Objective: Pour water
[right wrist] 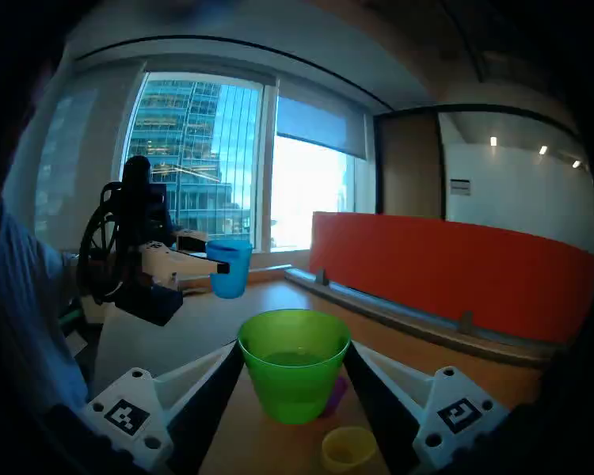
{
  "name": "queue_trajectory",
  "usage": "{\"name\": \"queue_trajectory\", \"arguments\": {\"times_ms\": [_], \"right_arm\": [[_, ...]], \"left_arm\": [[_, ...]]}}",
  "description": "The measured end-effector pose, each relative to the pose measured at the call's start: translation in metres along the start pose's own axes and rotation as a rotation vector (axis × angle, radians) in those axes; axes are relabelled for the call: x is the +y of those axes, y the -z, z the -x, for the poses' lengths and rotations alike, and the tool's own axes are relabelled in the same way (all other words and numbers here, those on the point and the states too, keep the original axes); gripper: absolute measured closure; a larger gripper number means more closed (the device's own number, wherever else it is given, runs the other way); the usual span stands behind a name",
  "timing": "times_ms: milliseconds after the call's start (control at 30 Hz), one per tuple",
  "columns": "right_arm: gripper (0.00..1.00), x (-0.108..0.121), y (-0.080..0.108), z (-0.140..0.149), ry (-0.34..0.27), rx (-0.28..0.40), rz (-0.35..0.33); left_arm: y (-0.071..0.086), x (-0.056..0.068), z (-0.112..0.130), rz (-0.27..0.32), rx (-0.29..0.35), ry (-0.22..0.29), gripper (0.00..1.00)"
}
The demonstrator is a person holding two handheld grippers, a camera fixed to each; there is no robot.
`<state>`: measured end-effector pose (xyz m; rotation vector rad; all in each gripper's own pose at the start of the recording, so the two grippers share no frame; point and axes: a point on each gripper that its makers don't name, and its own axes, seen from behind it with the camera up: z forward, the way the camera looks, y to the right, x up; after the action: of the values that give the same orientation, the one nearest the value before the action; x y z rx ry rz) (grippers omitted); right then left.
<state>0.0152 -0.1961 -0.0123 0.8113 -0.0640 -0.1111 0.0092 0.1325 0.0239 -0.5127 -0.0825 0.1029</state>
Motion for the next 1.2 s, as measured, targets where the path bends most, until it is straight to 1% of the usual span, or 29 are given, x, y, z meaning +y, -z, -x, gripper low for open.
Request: {"name": "queue_trajectory", "arguments": {"times_ms": [367, 533, 667, 867, 1200], "right_arm": [[0.09, -0.003, 0.009, 0.02, -0.009, -0.064, -0.038], [0.09, -0.005, 0.012, 0.032, -0.014, -0.098, -0.052], [0.09, -0.007, 0.014, 0.039, -0.011, -0.122, -0.063], [0.09, -0.01, 0.015, 0.051, -0.009, -0.156, -0.081], [0.09, -0.009, 0.021, 0.075, 0.005, -0.221, -0.088]], "left_arm": [[0.003, 0.003, 0.045, 0.026, -0.104, -0.02, 0.14], [0.004, 0.007, 0.064, 0.044, -0.153, -0.035, 0.14], [0.005, 0.012, 0.077, 0.061, -0.191, -0.054, 0.14], [0.005, 0.019, 0.095, 0.088, -0.24, -0.067, 0.14], [0.007, 0.024, 0.125, 0.113, -0.328, -0.092, 0.14]]}}
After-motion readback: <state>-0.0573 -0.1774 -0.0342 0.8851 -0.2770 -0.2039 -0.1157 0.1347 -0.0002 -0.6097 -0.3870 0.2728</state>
